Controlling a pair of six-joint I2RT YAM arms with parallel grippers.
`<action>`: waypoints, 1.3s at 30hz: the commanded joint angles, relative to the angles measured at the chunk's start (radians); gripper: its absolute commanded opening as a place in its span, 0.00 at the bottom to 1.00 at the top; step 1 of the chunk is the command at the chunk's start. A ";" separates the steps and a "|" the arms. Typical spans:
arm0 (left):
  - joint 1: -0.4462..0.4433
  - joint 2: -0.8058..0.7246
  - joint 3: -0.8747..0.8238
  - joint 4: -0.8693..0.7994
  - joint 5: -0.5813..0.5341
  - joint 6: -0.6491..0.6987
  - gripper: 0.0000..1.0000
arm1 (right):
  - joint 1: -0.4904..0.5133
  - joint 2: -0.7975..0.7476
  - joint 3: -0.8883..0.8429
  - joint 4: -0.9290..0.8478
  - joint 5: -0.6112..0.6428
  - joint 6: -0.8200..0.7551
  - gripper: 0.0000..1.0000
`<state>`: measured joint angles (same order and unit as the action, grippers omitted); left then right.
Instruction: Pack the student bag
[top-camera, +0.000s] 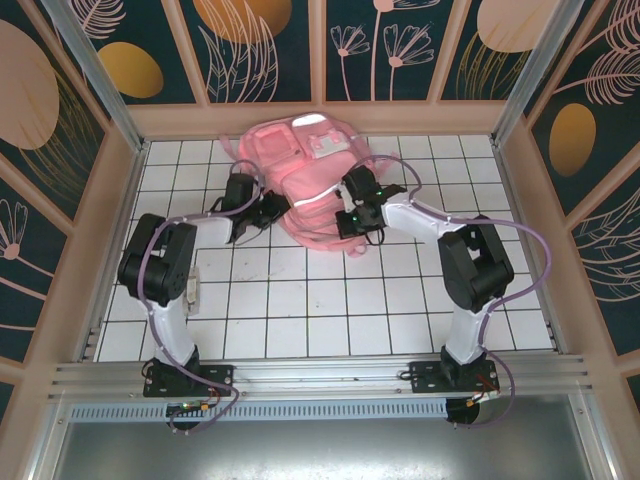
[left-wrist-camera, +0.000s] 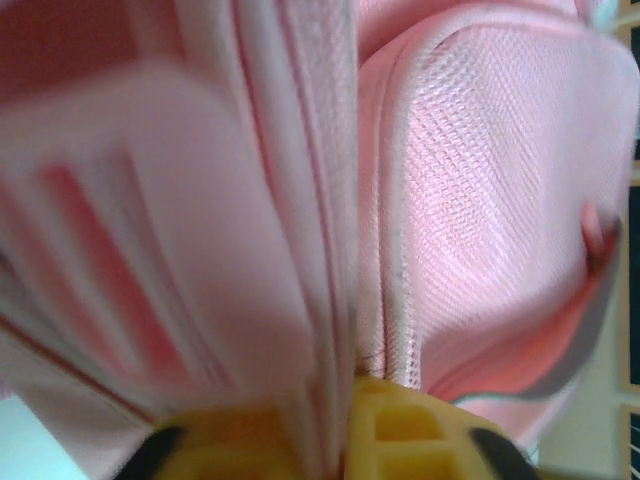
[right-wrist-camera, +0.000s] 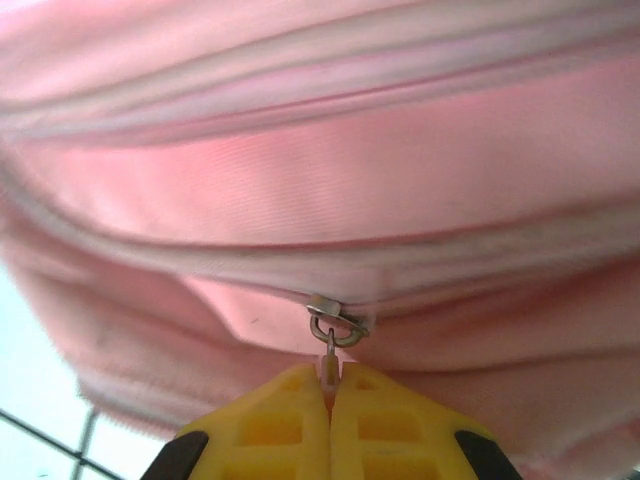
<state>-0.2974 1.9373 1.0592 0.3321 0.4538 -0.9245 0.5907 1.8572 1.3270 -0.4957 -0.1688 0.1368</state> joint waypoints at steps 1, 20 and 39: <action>0.016 0.056 0.164 0.070 -0.066 0.020 0.46 | 0.124 0.056 0.051 -0.064 -0.221 0.017 0.00; 0.029 -0.384 -0.259 0.029 -0.202 -0.097 0.87 | 0.137 0.152 0.187 0.280 -0.235 0.214 0.00; -0.009 -0.150 -0.309 0.357 -0.252 -0.270 0.00 | 0.132 -0.005 -0.044 0.164 -0.417 0.238 0.00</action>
<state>-0.3202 1.7760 0.6941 0.6163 0.2836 -1.1965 0.7113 1.9392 1.3315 -0.2100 -0.4915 0.3843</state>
